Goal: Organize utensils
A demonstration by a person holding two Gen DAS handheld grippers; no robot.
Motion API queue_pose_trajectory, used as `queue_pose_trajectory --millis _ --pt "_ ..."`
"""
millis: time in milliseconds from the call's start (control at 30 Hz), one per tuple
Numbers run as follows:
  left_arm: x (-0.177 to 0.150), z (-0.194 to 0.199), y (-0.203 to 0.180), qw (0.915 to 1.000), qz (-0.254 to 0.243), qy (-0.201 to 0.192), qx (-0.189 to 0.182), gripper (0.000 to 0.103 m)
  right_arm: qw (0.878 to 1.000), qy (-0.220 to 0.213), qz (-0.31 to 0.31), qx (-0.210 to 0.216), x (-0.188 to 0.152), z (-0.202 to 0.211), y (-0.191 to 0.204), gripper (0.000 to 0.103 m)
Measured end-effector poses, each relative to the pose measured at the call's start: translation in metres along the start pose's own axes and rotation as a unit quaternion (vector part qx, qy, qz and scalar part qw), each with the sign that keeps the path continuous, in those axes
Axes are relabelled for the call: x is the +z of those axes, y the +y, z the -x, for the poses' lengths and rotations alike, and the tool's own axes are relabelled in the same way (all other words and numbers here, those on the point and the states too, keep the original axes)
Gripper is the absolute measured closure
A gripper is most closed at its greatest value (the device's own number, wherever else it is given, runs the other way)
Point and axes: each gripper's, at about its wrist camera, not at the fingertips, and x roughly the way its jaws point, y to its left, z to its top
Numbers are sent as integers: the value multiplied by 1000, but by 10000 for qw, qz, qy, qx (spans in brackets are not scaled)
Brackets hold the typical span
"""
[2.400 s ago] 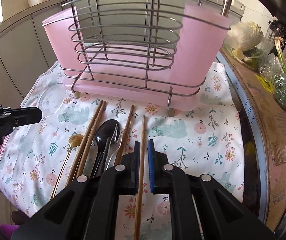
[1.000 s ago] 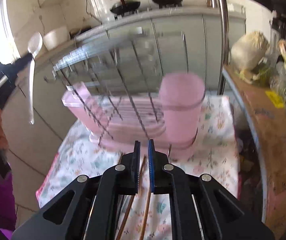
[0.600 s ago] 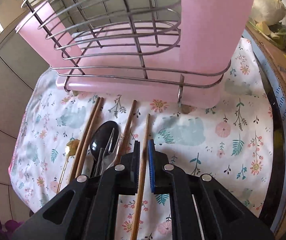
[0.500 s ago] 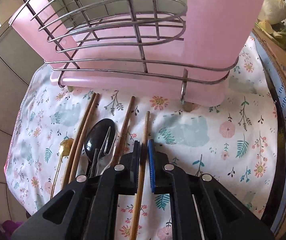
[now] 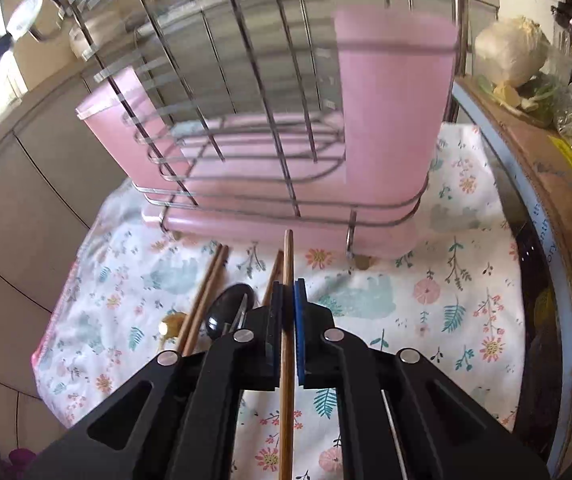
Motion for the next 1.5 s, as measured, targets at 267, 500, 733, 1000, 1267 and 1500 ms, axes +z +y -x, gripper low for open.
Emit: queue_pose_trajectory --millis 267,500,733,1000,1267,1500 --pt "11 -9 -10 9993 -149 -325 63 100 9742 -2230 64 353 52 121 -5 97" --pt "27 -42 -10 9967 -294 -688 321 100 9346 -3548 109 208 110 177 -17 97" --pt "32 -75 -9 9904 -704 -1034 587 100 9107 -4123 226 -117 162 199 -23 97" --pt "-1 -103 4 9866 -867 -1104 832 100 9253 -3755 241 -469 167 150 -36 97" --pt "-28 -104 21 9943 -634 -407 752 100 9626 -2686 -279 -219 148 97 -59 97" --pt "-33 -108 32 9956 -419 172 816 95 9762 -2111 -469 -146 140 76 -66 97"
